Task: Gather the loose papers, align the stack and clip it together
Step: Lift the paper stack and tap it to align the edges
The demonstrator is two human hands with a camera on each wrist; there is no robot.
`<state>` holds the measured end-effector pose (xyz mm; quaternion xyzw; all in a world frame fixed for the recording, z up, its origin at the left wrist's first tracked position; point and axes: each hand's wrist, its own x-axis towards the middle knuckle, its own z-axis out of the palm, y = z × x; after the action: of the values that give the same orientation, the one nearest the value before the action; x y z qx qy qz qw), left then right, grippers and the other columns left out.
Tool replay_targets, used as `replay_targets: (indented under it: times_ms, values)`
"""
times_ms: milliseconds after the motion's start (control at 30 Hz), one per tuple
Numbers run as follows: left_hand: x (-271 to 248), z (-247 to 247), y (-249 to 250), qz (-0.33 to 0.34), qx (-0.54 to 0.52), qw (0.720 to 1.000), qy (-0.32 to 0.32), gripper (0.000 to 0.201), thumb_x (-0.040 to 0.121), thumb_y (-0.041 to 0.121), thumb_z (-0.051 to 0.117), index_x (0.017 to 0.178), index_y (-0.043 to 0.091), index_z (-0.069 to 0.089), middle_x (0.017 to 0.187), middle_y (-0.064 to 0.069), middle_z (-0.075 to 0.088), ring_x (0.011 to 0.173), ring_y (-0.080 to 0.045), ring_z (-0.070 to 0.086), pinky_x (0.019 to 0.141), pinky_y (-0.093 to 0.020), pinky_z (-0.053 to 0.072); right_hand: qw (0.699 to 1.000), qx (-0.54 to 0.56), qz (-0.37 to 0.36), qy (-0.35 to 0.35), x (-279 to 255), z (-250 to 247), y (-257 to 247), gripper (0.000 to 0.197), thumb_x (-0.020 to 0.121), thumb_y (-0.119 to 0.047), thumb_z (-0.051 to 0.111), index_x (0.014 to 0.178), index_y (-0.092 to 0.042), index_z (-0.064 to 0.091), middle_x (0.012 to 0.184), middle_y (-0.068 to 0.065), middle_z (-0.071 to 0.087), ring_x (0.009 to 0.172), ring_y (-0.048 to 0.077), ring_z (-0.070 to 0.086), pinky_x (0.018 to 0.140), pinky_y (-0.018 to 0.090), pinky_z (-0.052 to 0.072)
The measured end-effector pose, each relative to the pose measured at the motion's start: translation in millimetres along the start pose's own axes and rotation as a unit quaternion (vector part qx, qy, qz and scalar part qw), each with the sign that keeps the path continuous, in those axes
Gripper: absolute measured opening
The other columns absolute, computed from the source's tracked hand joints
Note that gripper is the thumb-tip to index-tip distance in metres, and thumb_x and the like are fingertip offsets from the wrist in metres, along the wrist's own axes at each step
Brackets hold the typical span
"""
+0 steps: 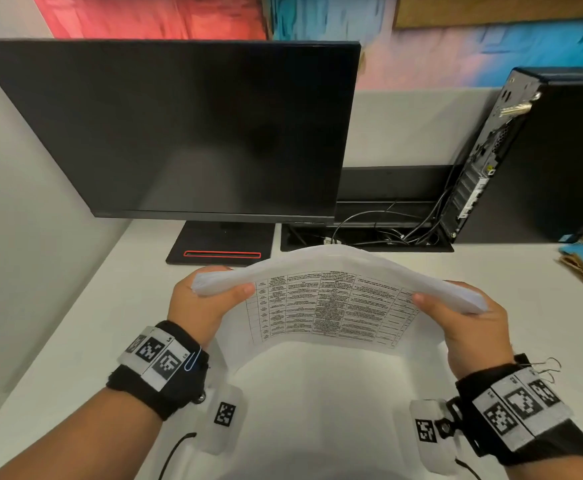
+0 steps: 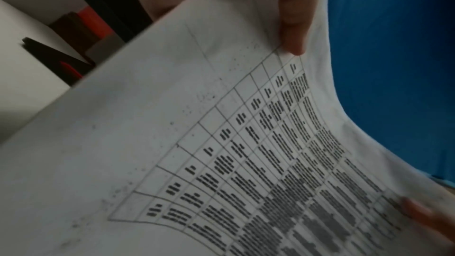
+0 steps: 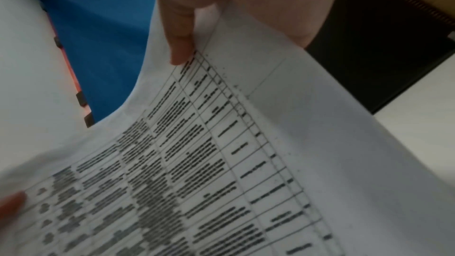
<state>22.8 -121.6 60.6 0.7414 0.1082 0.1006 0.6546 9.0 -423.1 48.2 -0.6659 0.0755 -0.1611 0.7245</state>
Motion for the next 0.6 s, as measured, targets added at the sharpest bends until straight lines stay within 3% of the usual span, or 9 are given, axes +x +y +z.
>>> replay_targets:
  times_ms: [67, 167, 233, 300, 400, 467, 500, 533, 600]
  values:
    - [-0.2, -2.1, 0.1, -0.001, -0.021, 1.000, -0.015, 0.054, 0.041, 0.035, 0.083, 0.089, 0.019, 0.065, 0.095, -0.011, 0.069, 0.091, -0.032, 0.066, 0.080, -0.049, 0.054, 1.000, 0.006, 0.011, -0.003, 1.8, -2.4, 0.3, 0.027, 0.067, 0.003, 0.073, 0.079, -0.020, 0.064, 0.068, -0.007, 0.071, 0.062, 0.000, 0.065, 0.054, 0.011, 0.051]
    - [4.3, -1.5, 5.0, 0.016, -0.071, 0.997, -0.014, 0.051, 0.054, 0.048, 0.063, 0.096, 0.018, 0.062, 0.100, -0.009, 0.065, 0.097, -0.030, 0.061, 0.083, -0.047, 0.051, 1.000, 0.003, -0.009, -0.017, 4.1, 0.8, -7.3, 0.013, 0.082, 0.002, 0.059, 0.078, -0.011, 0.062, 0.058, -0.016, 0.067, 0.055, -0.006, 0.060, 0.052, 0.007, 0.046]
    - [8.0, -0.4, 8.9, 0.018, -0.097, 0.995, 0.014, 0.036, 0.071, 0.042, 0.054, 0.094, 0.016, 0.064, 0.100, -0.008, 0.064, 0.103, -0.029, 0.058, 0.098, -0.051, 0.044, 1.000, -0.001, -0.024, 0.004, 6.0, 4.5, -10.0, 0.020, 0.090, -0.006, 0.049, 0.074, -0.003, 0.060, 0.052, -0.013, 0.062, 0.050, -0.006, 0.056, 0.049, 0.006, 0.043]
    - [10.4, 1.8, 9.4, 0.024, -0.108, 0.993, 0.041, 0.016, 0.083, 0.027, 0.050, 0.087, 0.020, 0.063, 0.093, -0.001, 0.063, 0.100, -0.022, 0.055, 0.101, -0.045, 0.041, 0.999, 0.010, -0.001, 0.030, 8.4, 9.0, -14.5, 0.028, 0.092, -0.017, 0.050, 0.068, -0.006, 0.060, 0.047, -0.011, 0.060, 0.045, -0.004, 0.054, 0.045, 0.008, 0.042]
    - [12.1, 4.0, 9.4, 0.013, -0.093, 0.993, 0.067, 0.020, 0.091, 0.014, 0.045, 0.083, 0.024, 0.060, 0.088, 0.008, 0.059, 0.096, -0.014, 0.053, 0.099, -0.036, 0.041, 0.999, 0.010, 0.012, 0.038, 12.1, 9.1, -15.3, 0.021, 0.090, -0.017, 0.052, 0.071, -0.013, 0.061, 0.051, -0.013, 0.062, 0.050, -0.001, 0.058, 0.044, 0.007, 0.043]
    - [12.2, 4.4, 7.3, -0.014, -0.115, 0.991, 0.059, 0.013, 0.091, 0.017, 0.049, 0.087, 0.018, 0.061, 0.084, 0.013, 0.056, 0.085, -0.002, 0.054, 0.091, -0.013, 0.044, 1.000, 0.012, 0.012, 0.013, 12.6, 5.3, -12.2, 0.012, 0.085, -0.007, 0.058, 0.084, -0.017, 0.064, 0.070, -0.011, 0.067, 0.063, 0.000, 0.063, 0.054, 0.011, 0.049]
    - [10.3, 4.6, 8.4, -0.024, -0.137, 0.989, 0.050, 0.012, 0.088, 0.022, 0.054, 0.092, 0.012, 0.061, 0.082, 0.013, 0.054, 0.080, -0.001, 0.056, 0.079, -0.003, 0.042, 1.000, 0.011, 0.019, -0.004, 12.1, 3.3, -8.6, 0.017, 0.081, -0.004, 0.063, 0.089, -0.018, 0.065, 0.078, -0.008, 0.069, 0.069, 0.002, 0.066, 0.058, 0.015, 0.052]
    - [8.7, 4.1, 5.8, -0.004, -0.116, 0.993, 0.038, 0.026, 0.083, 0.030, 0.059, 0.099, 0.009, 0.059, 0.082, 0.011, 0.056, 0.080, -0.003, 0.058, 0.070, -0.002, 0.044, 0.999, 0.010, 0.034, -0.015, 10.5, 2.7, -5.6, 0.022, 0.077, -0.002, 0.068, 0.092, -0.017, 0.065, 0.079, -0.005, 0.072, 0.072, 0.004, 0.069, 0.059, 0.016, 0.054]
    - [0.8, 10.3, 4.1, 0.014, -0.048, 0.998, 0.027, 0.039, 0.073, 0.038, 0.064, 0.104, 0.015, 0.058, 0.089, 0.003, 0.062, 0.086, -0.015, 0.063, 0.069, -0.021, 0.052, 0.999, 0.003, 0.053, -0.010, 5.7, 4.6, -3.2, 0.022, 0.072, -0.003, 0.072, 0.092, -0.011, 0.068, 0.077, -0.002, 0.075, 0.070, 0.005, 0.071, 0.057, 0.015, 0.055]
